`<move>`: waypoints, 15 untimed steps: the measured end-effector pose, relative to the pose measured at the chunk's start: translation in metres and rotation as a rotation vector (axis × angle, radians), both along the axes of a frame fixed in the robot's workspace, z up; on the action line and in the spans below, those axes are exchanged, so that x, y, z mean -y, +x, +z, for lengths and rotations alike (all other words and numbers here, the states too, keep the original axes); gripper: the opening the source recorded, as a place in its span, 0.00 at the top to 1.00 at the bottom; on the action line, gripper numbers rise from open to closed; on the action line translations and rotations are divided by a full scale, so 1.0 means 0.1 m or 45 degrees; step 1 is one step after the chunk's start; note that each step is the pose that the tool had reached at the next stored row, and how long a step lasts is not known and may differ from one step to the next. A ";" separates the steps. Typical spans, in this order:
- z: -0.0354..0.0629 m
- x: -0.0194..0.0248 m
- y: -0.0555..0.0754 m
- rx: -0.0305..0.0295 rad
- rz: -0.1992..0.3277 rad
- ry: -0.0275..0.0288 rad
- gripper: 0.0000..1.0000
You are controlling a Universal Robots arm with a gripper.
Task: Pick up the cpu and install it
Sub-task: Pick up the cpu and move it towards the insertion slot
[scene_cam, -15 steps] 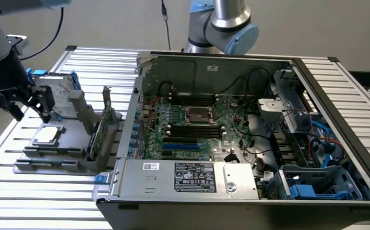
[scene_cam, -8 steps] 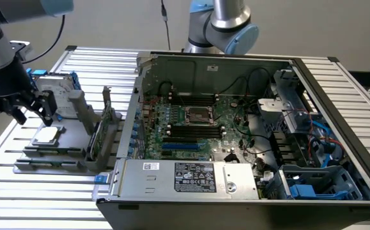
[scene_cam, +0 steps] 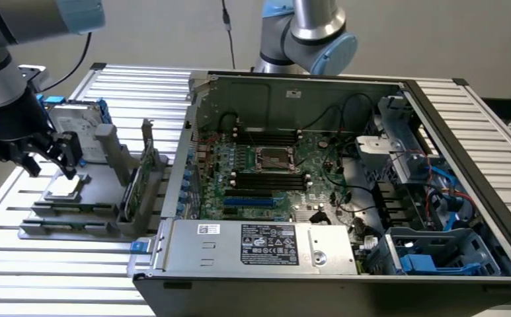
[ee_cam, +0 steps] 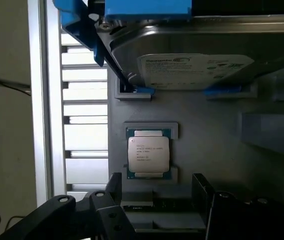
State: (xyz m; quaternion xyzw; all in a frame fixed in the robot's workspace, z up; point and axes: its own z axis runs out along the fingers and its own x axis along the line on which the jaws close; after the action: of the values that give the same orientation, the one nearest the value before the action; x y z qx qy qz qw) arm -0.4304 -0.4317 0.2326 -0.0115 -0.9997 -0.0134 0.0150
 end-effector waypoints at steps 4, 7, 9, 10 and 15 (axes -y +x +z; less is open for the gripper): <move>-0.073 -0.004 0.00 0.0012 0.005 0.0012 0.33; -0.127 -0.009 0.00 0.0025 0.011 0.0029 0.33; -0.163 -0.012 0.00 0.0034 0.015 0.0040 0.33; -0.182 -0.015 0.00 0.0040 0.018 0.0048 0.33; -0.268 -0.030 0.00 0.0056 0.030 0.0108 0.33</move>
State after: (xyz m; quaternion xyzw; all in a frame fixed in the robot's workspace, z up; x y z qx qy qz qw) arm -0.4304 -0.4286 0.2059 0.0002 -0.9998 -0.0175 0.0130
